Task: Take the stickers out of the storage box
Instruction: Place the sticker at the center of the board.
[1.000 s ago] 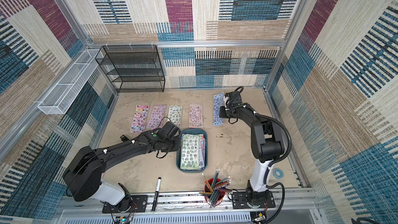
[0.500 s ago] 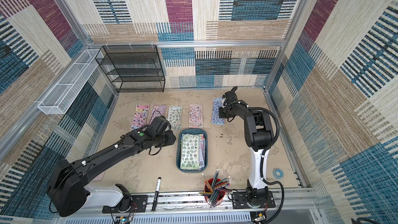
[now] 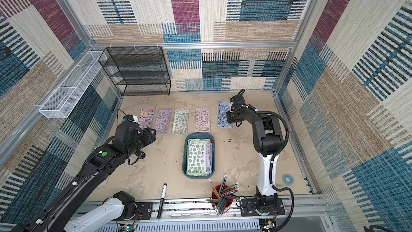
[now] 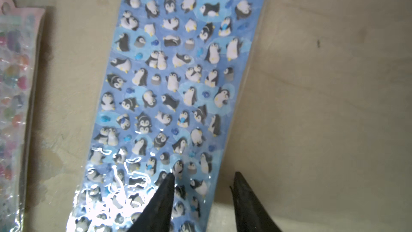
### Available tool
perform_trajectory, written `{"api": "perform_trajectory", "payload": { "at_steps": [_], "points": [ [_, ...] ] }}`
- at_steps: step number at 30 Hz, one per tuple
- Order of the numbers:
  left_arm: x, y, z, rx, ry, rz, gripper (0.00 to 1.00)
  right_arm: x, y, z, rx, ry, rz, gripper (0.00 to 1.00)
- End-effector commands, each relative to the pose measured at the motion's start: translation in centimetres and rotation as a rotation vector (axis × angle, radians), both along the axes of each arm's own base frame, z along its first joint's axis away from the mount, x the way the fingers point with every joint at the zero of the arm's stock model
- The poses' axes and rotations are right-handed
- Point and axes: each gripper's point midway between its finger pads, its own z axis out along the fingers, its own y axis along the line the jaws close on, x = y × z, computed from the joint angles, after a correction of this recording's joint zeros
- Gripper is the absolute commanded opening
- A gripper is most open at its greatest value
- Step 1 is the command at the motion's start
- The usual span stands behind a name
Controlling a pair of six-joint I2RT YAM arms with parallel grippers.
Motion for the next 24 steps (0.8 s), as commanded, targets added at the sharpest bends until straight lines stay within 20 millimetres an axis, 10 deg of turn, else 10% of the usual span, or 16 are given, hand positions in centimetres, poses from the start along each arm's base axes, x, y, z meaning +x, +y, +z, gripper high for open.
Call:
{"api": "perform_trajectory", "payload": {
  "at_steps": [1, 13, 18, 24],
  "points": [
    [-0.3, 0.6, -0.6, 0.040, 0.025, 0.001, 0.54, 0.2, -0.3, 1.2, -0.005, -0.027, -0.023, 0.48],
    [0.8, -2.8, -3.0, 0.009, 0.116, -0.147, 0.52, -2.9, 1.7, 12.7, 0.099, -0.254, -0.054, 0.49],
    [0.4, -4.5, -5.5, -0.031, 0.194, -0.202, 0.52, -8.9, 8.5, 14.7, 0.125, -0.269, 0.119, 0.36],
    [-0.9, -7.0, -7.9, -0.021, 0.250, -0.264, 0.54, -17.9, 14.8, 12.2, 0.182, -0.160, 0.284, 0.04]
  ]
}}
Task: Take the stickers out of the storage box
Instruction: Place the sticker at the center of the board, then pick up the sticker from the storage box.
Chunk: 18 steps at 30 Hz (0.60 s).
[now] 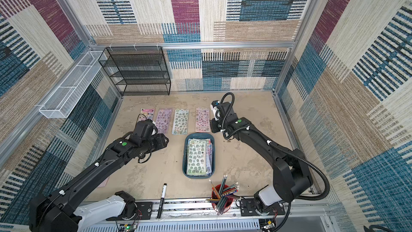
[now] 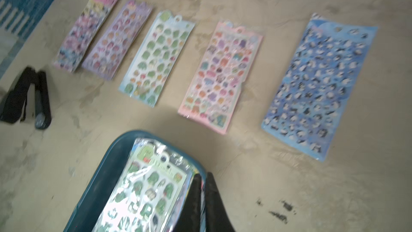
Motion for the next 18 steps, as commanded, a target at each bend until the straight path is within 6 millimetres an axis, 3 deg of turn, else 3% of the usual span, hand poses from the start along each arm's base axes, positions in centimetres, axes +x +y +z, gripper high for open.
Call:
{"api": "perform_trajectory", "payload": {
  "at_steps": [1, 8, 12, 18],
  "points": [
    [-0.4, -1.8, -0.5, -0.020, -0.001, -0.041, 0.54, -4.0, 1.5, -1.8, 0.011, 0.080, 0.027, 0.02],
    [-1.6, -5.1, -3.5, 0.005, 0.060, -0.102, 0.55, -10.6, 3.2, -7.3, 0.008, 0.219, 0.090, 0.00],
    [-1.9, -6.5, -5.2, -0.020, 0.094, -0.108, 0.53, -11.4, 2.7, -9.9, -0.052, 0.268, 0.087, 0.00],
    [-2.1, -8.7, -6.2, -0.049, 0.114, -0.133, 0.49, -10.9, 3.6, -11.0, -0.062, 0.270, 0.109, 0.00]
  ]
}}
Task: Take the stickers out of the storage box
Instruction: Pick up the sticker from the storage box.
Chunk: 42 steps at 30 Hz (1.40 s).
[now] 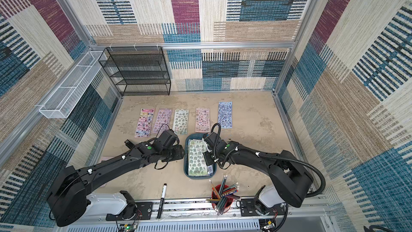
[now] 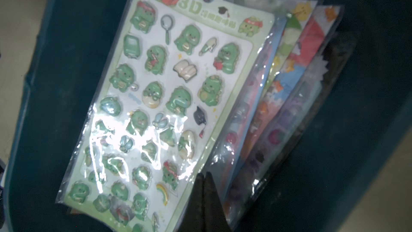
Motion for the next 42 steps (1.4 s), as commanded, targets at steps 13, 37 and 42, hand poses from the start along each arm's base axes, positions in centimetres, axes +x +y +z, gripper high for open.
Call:
{"api": "perform_trajectory", "payload": {
  "at_steps": [13, 37, 42],
  "points": [
    [1.7, -3.7, -0.4, -0.070, 0.026, -0.027, 0.30, 1.0, 4.0, -0.3, 0.132, 0.020, 0.041, 0.00],
    [1.8, -3.2, 0.2, -0.051, 0.022, -0.005, 0.31, 0.4, 5.6, -0.8, 0.210, 0.088, 0.057, 0.00],
    [1.9, -2.7, 1.8, -0.032, -0.001, -0.002, 0.43, 0.2, 5.1, -2.8, 0.176, 0.115, 0.038, 0.00]
  ]
}}
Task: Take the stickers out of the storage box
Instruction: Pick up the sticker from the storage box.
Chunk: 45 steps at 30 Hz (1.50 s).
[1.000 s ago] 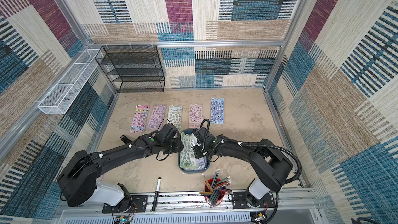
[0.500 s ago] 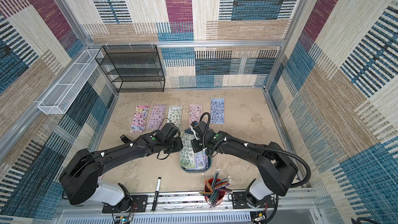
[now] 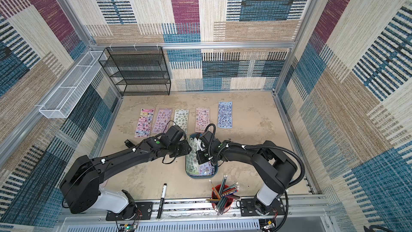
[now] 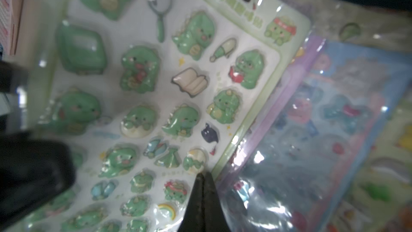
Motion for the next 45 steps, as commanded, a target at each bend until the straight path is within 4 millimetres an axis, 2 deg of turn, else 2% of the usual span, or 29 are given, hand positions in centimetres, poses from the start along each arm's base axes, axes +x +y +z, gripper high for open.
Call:
{"api": "perform_trajectory", "payload": {
  "at_steps": [1, 5, 9, 14, 22, 28, 30, 33, 40, 45],
  "points": [
    [0.0, 1.0, 1.3, 0.034, -0.026, 0.007, 0.44, -0.4, -0.3, -1.2, -0.016, 0.034, -0.015, 0.00],
    [-0.2, 2.1, 3.1, 0.042, -0.074, 0.028, 0.44, -0.3, -0.3, -1.6, -0.023, 0.038, -0.020, 0.00],
    [-0.5, 2.5, 3.2, 0.041, -0.076, 0.029, 0.40, -0.2, -0.2, -1.7, -0.024, 0.038, -0.020, 0.00],
    [-0.6, 1.4, 2.3, 0.036, -0.033, -0.003, 0.33, -0.3, -0.3, -1.7, -0.029, 0.039, -0.022, 0.00],
    [0.3, -0.7, 2.3, -0.013, -0.033, -0.032, 0.32, -0.2, -0.6, -1.6, -0.041, 0.031, -0.028, 0.00],
    [0.3, -1.0, 0.8, 0.011, 0.000, -0.044, 0.17, -0.1, -0.7, -1.4, -0.041, 0.024, -0.032, 0.00],
    [0.4, -1.0, 0.7, 0.022, 0.001, -0.045, 0.01, 0.1, -0.8, -1.1, -0.045, 0.010, -0.042, 0.00],
    [0.7, -1.2, 1.9, 0.008, -0.027, -0.061, 0.00, 0.7, -1.2, 0.2, -0.042, -0.031, -0.070, 0.00],
    [1.3, -1.2, 5.9, -0.051, -0.140, -0.078, 0.00, 2.3, -1.4, 4.7, -0.025, -0.131, -0.101, 0.00],
    [1.4, -1.1, 7.5, -0.148, -0.169, -0.073, 0.00, 3.1, -1.7, 8.2, 0.000, -0.197, -0.129, 0.00]
  ]
}}
